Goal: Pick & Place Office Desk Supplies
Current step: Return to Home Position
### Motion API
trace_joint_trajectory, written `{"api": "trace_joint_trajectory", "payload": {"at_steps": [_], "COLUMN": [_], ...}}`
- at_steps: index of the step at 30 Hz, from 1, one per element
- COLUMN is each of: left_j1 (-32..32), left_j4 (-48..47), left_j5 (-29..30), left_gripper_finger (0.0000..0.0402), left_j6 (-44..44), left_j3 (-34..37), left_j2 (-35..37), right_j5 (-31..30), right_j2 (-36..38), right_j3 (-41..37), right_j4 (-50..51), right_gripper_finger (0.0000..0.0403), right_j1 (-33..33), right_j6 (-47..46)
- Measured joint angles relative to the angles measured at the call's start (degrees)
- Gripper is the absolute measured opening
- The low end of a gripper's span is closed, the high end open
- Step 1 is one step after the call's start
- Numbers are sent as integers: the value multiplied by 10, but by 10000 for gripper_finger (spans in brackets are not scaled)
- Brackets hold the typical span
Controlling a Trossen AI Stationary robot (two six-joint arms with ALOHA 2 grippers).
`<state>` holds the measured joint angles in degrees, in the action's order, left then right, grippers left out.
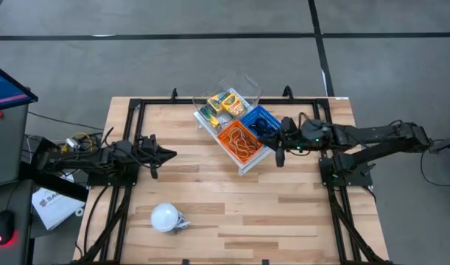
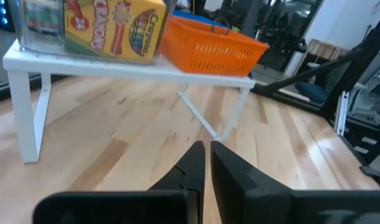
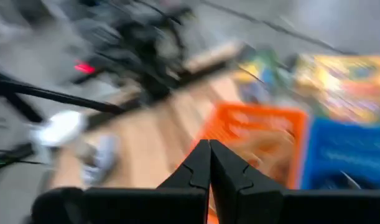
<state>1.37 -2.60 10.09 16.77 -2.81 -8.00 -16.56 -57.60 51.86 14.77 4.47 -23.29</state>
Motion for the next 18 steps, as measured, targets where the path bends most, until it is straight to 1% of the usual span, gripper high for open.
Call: {"api": "trace_joint_trajectory", "payload": {"at_steps": [2,4,7,10,13,18], "left_j1": [0,0,0,0,0,0], "left_j4": [0,1,1,1,1,1], "left_j5": [0,0,0,0,0,0], "left_gripper_finger": [17,17,17,17,17,17], "left_j6": [0,0,0,0,0,0], "left_j3": [0,0,0,0,0,0], "left_j2": [-8,-17,-29,-40,-48,-60], "right_j5": [57,117,197,255,291,303], "right_j2": [17,40,78,128,184,280], "right_j3": [-44,-92,-156,-213,-264,-343], "right_j4": [-90,-157,-198,-222,-254,-287], "right_gripper_finger": [0,0,0,0,0,0], "right_j1": [-18,-39,-73,-99,-115,-124], "right_j6": [31,53,65,85,113,126]}}
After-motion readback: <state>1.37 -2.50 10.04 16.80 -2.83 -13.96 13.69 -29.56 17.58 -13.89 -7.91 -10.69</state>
